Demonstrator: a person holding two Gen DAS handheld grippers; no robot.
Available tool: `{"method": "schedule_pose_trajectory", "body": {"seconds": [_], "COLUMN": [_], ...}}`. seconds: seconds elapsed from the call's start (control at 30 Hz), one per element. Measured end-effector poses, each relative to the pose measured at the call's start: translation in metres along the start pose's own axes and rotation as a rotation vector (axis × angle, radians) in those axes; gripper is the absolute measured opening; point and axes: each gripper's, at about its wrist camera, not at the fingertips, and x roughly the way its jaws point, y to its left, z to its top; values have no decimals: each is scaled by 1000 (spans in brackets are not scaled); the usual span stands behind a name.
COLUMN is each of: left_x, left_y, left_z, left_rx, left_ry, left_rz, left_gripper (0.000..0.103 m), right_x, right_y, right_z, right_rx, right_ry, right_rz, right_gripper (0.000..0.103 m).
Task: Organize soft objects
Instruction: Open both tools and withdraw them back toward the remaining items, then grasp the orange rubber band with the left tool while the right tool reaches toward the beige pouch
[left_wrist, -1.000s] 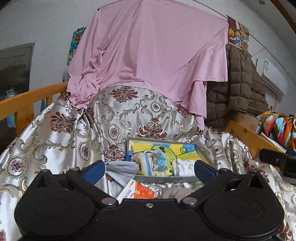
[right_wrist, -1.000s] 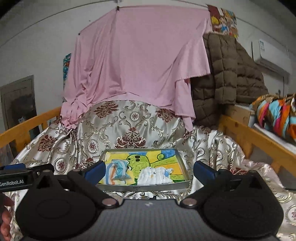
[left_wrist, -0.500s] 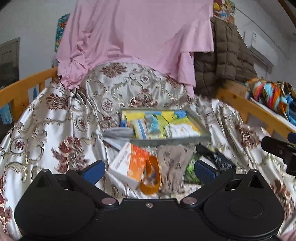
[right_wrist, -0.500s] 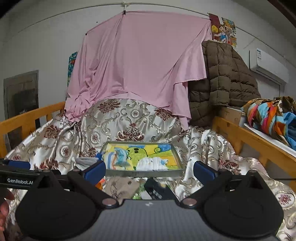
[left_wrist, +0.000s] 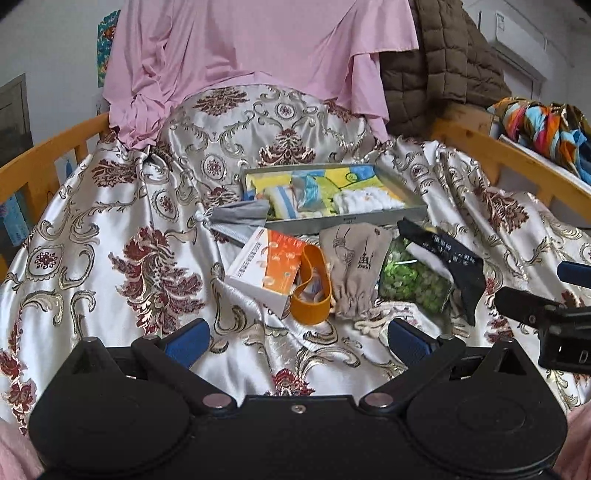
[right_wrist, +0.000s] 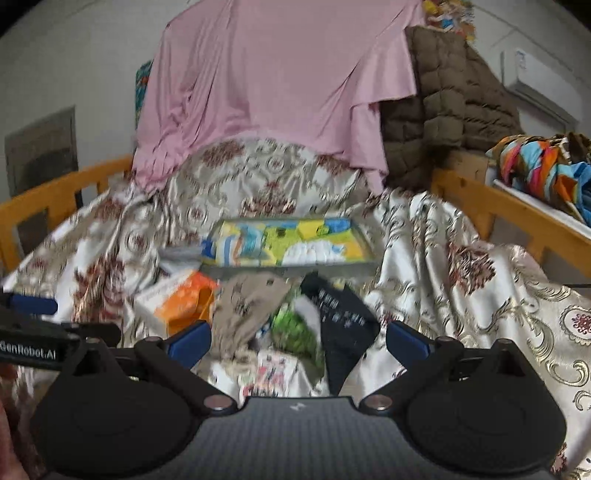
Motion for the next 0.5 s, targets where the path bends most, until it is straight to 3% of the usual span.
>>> {"method": "schedule_pose_trajectory", "body": {"seconds": [0.5], "left_x": [19], "left_y": [0], "left_z": [0], "left_rx": [26], "left_ry": [72], "left_rz": [90], "left_gripper": [102], "right_x": [27], "right_y": [15], "right_z": [-5], "right_rx": [-60], "right_ry": [90], "right_rz": [47], "right_gripper": [103]}}
